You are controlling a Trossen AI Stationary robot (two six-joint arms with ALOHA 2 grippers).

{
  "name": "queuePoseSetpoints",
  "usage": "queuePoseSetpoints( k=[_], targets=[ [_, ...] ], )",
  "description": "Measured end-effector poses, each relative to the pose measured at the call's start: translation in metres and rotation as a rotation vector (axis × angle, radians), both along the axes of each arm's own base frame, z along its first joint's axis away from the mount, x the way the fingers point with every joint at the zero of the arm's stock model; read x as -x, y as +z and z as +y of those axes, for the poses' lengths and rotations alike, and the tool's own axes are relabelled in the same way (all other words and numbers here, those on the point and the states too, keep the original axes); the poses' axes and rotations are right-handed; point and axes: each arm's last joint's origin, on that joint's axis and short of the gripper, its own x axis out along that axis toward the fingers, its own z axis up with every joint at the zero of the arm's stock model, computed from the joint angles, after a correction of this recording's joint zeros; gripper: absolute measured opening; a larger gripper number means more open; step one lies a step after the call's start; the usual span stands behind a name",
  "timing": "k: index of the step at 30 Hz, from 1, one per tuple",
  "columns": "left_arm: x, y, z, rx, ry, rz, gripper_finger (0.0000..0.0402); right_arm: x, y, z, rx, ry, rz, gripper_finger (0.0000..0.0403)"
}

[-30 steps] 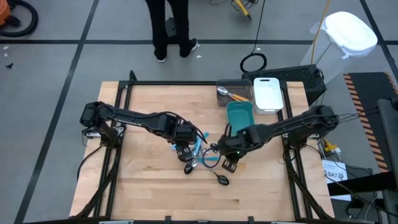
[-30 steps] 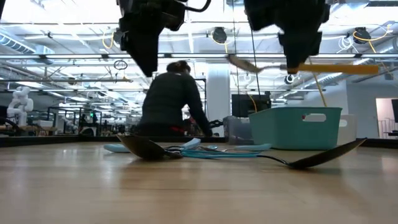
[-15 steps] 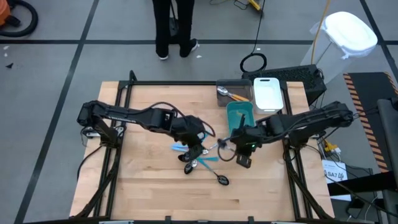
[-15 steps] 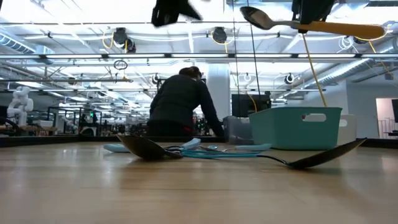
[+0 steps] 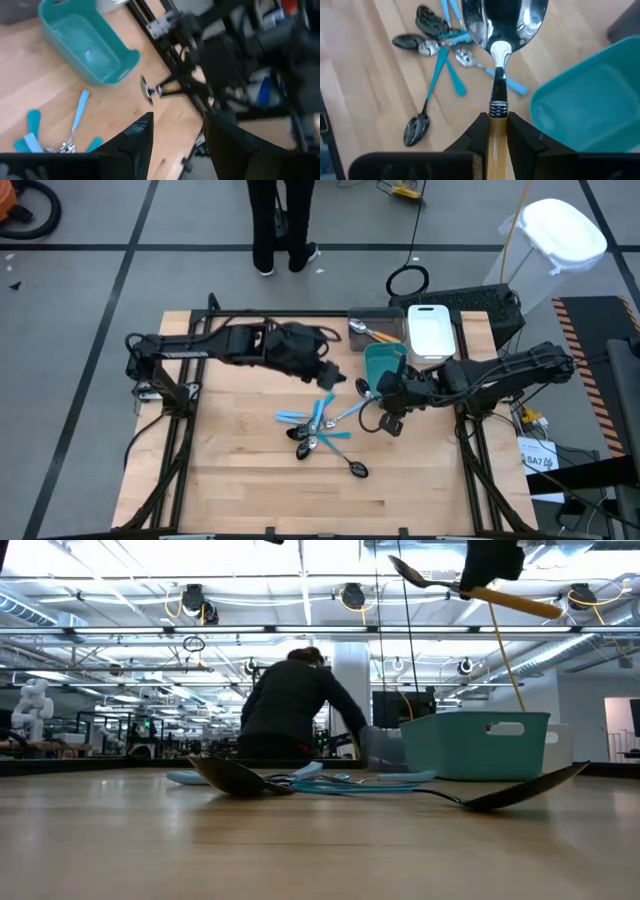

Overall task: Sort silverware by color (type)
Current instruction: Put the orange spoon into the black bin

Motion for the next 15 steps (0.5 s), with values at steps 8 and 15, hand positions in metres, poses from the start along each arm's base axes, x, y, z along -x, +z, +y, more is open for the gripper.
queuePoseSetpoints(
  k=[8, 15],
  targets=[
    [-0.009, -0.013, 0.01, 0.127, 0.002, 0.053, 0.017, -0.004, 0.002, -0.002, 0.054, -0.042, -0.049, 0.004],
    [-0.034, -0.038, 0.011, 0.19, 0.022, 0.088, 0.017, -0.007, 0.003, -0.002, 0.068, -0.05, -0.079, 0.004]
  ],
)
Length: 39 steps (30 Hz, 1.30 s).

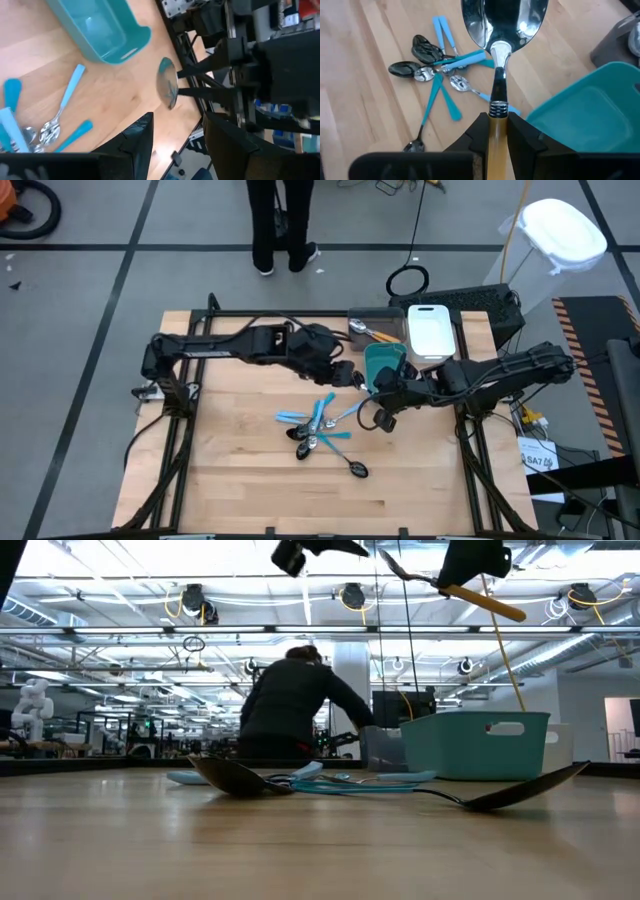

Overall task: Sort silverware by color (type)
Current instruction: Put the orange spoon into the black bin

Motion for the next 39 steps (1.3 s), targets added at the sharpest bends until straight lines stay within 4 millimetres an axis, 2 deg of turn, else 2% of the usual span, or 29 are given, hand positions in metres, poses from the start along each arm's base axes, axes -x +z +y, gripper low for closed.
queuePoseSetpoints(
  k=[6, 15, 26, 30, 36, 39],
  targets=[
    [-0.005, -0.006, 0.0, 0.022, 0.033, 0.006, 0.017, 0.001, -0.001, -0.001, 0.005, -0.024, 0.011, 0.004],
    [-0.009, -0.006, 0.011, -0.061, 0.123, -0.021, 0.017, -0.005, -0.005, -0.005, 0.028, -0.025, 0.025, 0.004],
    [-0.016, -0.018, 0.015, -0.051, 0.119, 0.017, 0.0167, -0.01, -0.009, -0.006, 0.014, -0.051, 0.026, 0.004],
    [-0.018, -0.022, 0.016, -0.054, 0.115, 0.031, 0.0133, -0.01, -0.009, -0.007, 0.026, -0.038, 0.029, 0.004],
    [-0.026, -0.035, 0.017, -0.071, 0.108, 0.06, 0.0053, -0.011, -0.009, -0.006, 0.024, -0.039, 0.021, 0.0043],
    [-0.026, -0.036, 0.016, -0.092, 0.1, 0.062, 0.0017, -0.011, -0.008, -0.006, 0.022, -0.04, 0.016, 0.0044]
  ],
)
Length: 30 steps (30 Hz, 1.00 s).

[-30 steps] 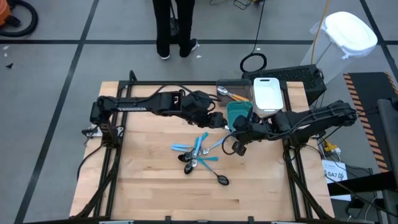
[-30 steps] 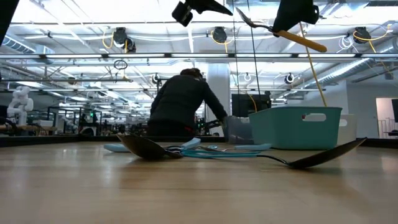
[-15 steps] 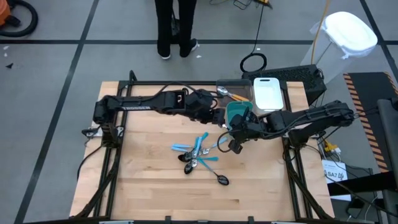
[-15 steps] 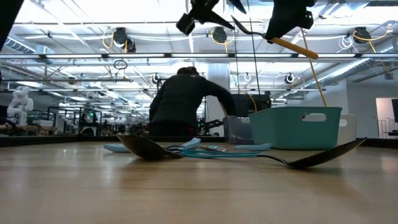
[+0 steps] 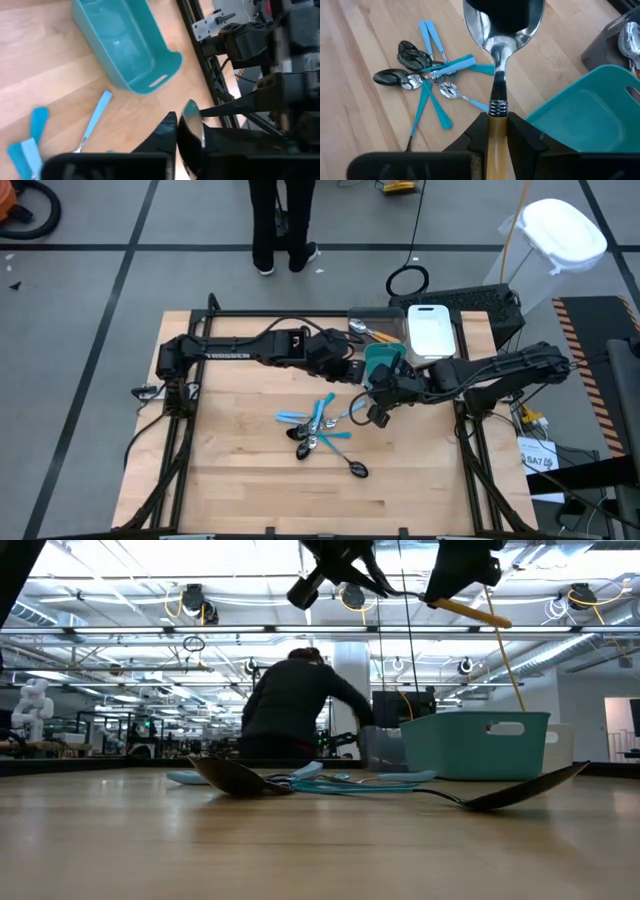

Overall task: Sort silverware by color (type)
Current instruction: Put the orange spoon into the black bin

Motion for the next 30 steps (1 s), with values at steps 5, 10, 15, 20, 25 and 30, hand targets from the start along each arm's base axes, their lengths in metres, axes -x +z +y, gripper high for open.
queuePoseSetpoints(
  k=[5, 10, 15, 20, 25, 30],
  targets=[
    [0.0, 0.0, -0.001, -0.03, -0.007, 0.001, 0.0009, 0.0, 0.0, 0.0, -0.003, -0.002, 0.003, 0.0048],
    [-0.001, 0.0, 0.0, -0.037, -0.013, -0.008, 0.0008, 0.002, 0.001, 0.001, -0.02, -0.011, -0.003, 0.0085],
    [0.001, 0.008, 0.004, -0.017, -0.016, -0.051, 0.0007, 0.009, 0.009, 0.001, -0.034, -0.016, -0.033, 0.0148],
    [-0.001, 0.021, 0.009, 0.02, -0.018, -0.167, 0.0006, 0.021, 0.038, -0.002, -0.016, -0.003, -0.087, 0.0198],
    [-0.004, 0.029, 0.015, 0.05, -0.029, -0.254, 0.0006, 0.034, 0.063, -0.006, 0.091, 0.037, -0.106, 0.0221],
    [-0.004, 0.031, 0.022, 0.05, -0.018, -0.27, 0.0006, 0.052, 0.08, -0.009, 0.157, 0.048, -0.132, 0.0223]
  ],
)
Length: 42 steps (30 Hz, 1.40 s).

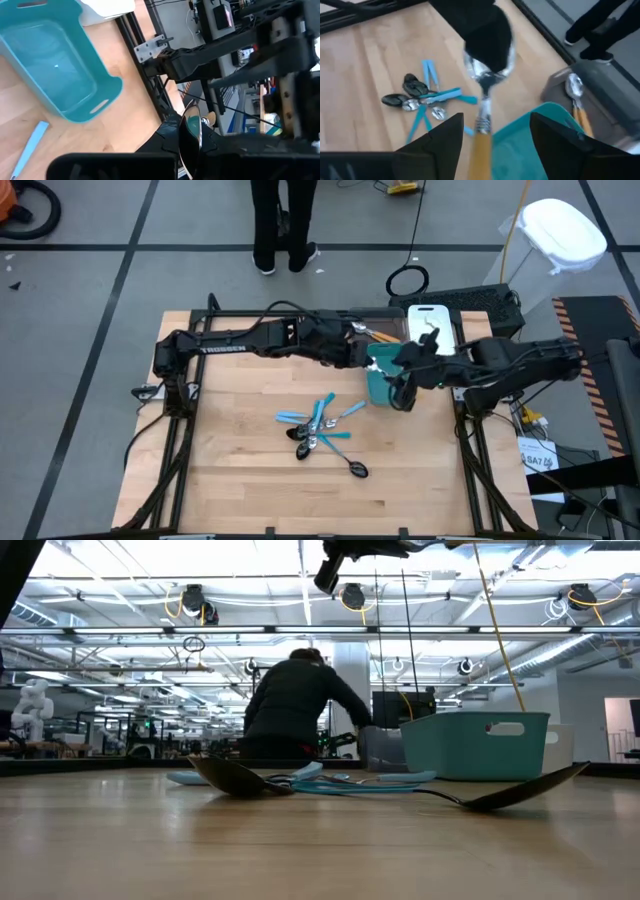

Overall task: Sort silverware by color (type)
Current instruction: Put the orange spoon into the black bin

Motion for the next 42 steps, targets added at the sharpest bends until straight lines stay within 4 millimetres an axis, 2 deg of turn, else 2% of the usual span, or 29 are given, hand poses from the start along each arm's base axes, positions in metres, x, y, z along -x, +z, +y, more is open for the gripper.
queuePoseSetpoints(
  k=[6, 12, 17, 25, 33, 42],
  targets=[
    [0.004, 0.002, 0.017, 0.032, 0.04, -0.003, 0.0006, 0.016, 0.01, 0.002, 0.064, -0.001, 0.004, 0.0224],
    [0.015, 0.013, 0.038, 0.033, 0.08, -0.031, 0.0005, 0.02, 0.01, 0.007, 0.149, 0.021, 0.033, 0.0224],
    [0.02, 0.015, 0.049, 0.038, 0.068, -0.027, 0.0005, 0.024, 0.009, 0.007, 0.222, -0.02, 0.05, 0.0224],
    [0.024, 0.017, 0.055, 0.082, 0.032, -0.036, 0.0005, 0.025, 0.01, 0.008, 0.286, 0.024, 0.077, 0.0224],
    [0.027, 0.024, 0.068, 0.096, 0.083, -0.1, 0.0005, 0.026, 0.008, 0.007, 0.267, -0.03, 0.069, 0.0223],
    [0.028, 0.025, 0.071, 0.108, 0.059, -0.115, 0.0005, 0.026, 0.009, 0.005, 0.33, -0.078, 0.056, 0.0188]
  ],
)
